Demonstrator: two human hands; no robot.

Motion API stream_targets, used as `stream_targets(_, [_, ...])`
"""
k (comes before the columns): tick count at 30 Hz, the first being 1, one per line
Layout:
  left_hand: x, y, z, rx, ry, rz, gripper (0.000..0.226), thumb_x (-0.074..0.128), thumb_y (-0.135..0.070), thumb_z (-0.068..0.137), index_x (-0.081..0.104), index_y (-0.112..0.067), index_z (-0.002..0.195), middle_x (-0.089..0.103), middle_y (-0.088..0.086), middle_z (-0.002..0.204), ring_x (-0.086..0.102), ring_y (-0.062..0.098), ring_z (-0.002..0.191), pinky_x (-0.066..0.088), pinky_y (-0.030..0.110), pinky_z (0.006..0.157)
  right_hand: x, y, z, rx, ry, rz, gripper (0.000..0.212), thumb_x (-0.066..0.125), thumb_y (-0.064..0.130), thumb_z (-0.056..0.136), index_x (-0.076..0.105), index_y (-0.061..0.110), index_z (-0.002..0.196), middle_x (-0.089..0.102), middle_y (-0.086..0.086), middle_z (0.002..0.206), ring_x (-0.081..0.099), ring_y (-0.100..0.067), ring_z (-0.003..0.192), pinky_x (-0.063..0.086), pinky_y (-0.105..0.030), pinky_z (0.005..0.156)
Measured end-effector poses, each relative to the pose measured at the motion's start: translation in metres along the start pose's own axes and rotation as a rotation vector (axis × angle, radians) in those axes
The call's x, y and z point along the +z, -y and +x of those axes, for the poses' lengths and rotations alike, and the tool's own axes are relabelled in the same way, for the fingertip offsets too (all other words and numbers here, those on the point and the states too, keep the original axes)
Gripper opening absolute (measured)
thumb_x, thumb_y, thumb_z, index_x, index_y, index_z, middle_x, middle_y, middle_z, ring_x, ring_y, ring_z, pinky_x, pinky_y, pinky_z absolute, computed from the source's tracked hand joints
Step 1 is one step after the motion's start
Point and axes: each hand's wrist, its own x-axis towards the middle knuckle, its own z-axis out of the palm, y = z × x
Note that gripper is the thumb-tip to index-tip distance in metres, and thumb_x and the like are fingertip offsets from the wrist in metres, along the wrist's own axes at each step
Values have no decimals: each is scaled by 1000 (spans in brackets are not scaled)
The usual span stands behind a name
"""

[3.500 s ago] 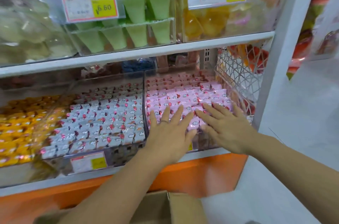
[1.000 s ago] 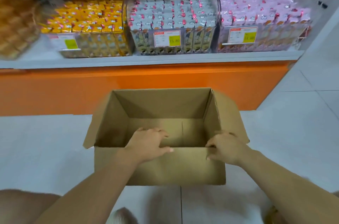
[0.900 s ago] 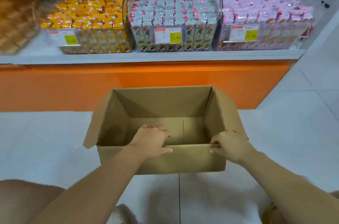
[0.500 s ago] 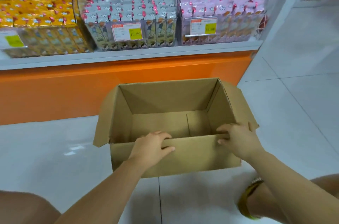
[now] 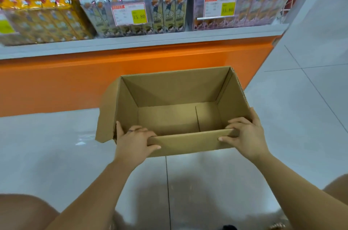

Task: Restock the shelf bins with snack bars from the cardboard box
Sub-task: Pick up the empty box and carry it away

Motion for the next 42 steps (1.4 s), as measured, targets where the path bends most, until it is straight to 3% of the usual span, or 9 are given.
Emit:
stream_targets(2, [3,0,3,26,-84,-43,28,64,-58,78,68,-37,97,66,-16,94,59,12,103,10,47,112,-1,2,1,-1,-57,63,28,83,37,65,73,23,86,61,17,95,7,-22,144,21,-44,113])
stream_targets(5, [-1,-3,7,81,-247,-106,23,82,-46,64,69,-33,79,65,-16,73,64,11,71,32,29,86,-9,5,7,22,-110,126,25,85,29,64,72,23,84,58,16,84,14,-25,142,25,-46,111])
stream_targets(13, [-37,-13,21,115,-144,-155,33,88,-41,55,62,-34,75,61,-19,64,61,8,59,43,28,63,-36,4,21,55,-65,90,29,87,28,60,71,24,84,58,12,83,25,-29,136,31,-48,106])
stream_targets(21, [-158,-63,15,191,-84,-114,40,90,-43,50,64,-35,79,66,-18,70,63,8,63,38,24,61,-159,25,10,176,44,136,32,86,28,64,69,23,91,65,4,95,39,-27,110,38,-44,90])
stream_targets(26, [-248,-122,8,248,46,-184,32,73,-50,75,62,-38,102,67,-17,94,61,8,91,30,24,72,-269,25,-6,218,27,94,34,86,30,63,68,29,91,61,10,94,39,-25,107,36,-44,89])
stream_targets(29, [-295,-173,-1,294,129,-197,34,64,-54,82,58,-40,113,63,-18,107,57,8,100,27,23,72,-341,14,-25,273,47,86,34,84,31,65,66,31,93,56,14,93,37,-21,106,33,-40,91])
stream_targets(35, [-365,-287,-15,374,307,-215,31,66,-54,79,55,-41,105,61,-20,105,56,7,97,38,27,69,-475,-21,-84,415,-24,74,30,83,33,65,68,31,91,59,13,93,39,-19,104,32,-43,94])
stream_targets(39, [-402,-383,-19,499,325,-167,33,66,-53,78,56,-40,106,62,-17,106,56,10,99,38,28,74,-548,-62,-129,549,-114,80,30,85,31,63,67,30,86,56,14,86,41,-22,104,21,-30,84])
stream_targets(42, [-424,-455,-18,585,322,-127,34,65,-56,77,55,-42,107,62,-17,106,56,13,100,38,29,76,-597,-96,-159,628,-215,87,29,86,28,62,68,29,85,57,12,83,42,-24,102,21,-30,83])
